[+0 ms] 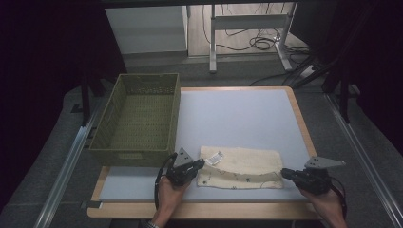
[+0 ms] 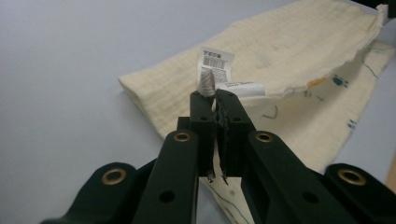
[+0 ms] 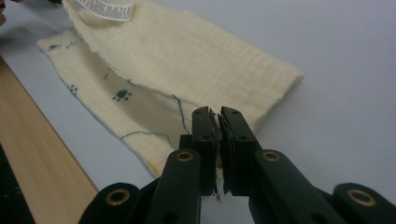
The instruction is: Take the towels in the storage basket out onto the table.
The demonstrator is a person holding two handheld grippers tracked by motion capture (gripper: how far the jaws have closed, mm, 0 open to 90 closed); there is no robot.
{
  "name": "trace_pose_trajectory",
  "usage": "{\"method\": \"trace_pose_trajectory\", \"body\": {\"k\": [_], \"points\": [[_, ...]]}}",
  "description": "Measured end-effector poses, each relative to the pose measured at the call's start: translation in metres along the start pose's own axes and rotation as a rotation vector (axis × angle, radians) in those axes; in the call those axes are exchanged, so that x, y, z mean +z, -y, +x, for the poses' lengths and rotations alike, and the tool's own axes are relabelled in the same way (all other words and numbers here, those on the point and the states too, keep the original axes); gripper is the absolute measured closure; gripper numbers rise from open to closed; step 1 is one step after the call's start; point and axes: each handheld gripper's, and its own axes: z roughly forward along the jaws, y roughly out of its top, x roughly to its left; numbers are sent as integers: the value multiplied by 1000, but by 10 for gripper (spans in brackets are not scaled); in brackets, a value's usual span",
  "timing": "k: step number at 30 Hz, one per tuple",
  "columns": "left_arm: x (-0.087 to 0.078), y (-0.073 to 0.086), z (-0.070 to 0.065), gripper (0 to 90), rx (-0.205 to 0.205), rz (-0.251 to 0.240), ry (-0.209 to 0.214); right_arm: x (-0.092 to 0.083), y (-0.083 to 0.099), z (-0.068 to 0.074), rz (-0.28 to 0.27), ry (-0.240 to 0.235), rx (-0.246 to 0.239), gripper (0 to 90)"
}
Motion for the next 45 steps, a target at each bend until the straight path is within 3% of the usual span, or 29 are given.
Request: {"method": "trace_pose_trajectory", "body": {"k": [12,16,18,21,25,32,37,45], "points": [[-7,18,-14,835,30,45,21,2,20,5,39,-14,22,820],[-12,24,-15,661,29,88,50,-3,21,6,41,-15,21,765],[-17,26,-11,577,7,93,66,-9,22,5,28,-19,27,741],[-24,26,-8,489,3,87,53,-17,20,3,15,-1,27,717],[-30,21,-5,422,3,69,39,-20,16,0,10,23,31,698],[-36,9,-1,389,5,51,27,-9,5,-4,13,44,16,667],[-23,3,3,395,0,69,-4,3,-3,-10,18,59,16,654],[19,-15,15,499,-19,94,-44,20,-20,-27,-4,107,29,653]]}}
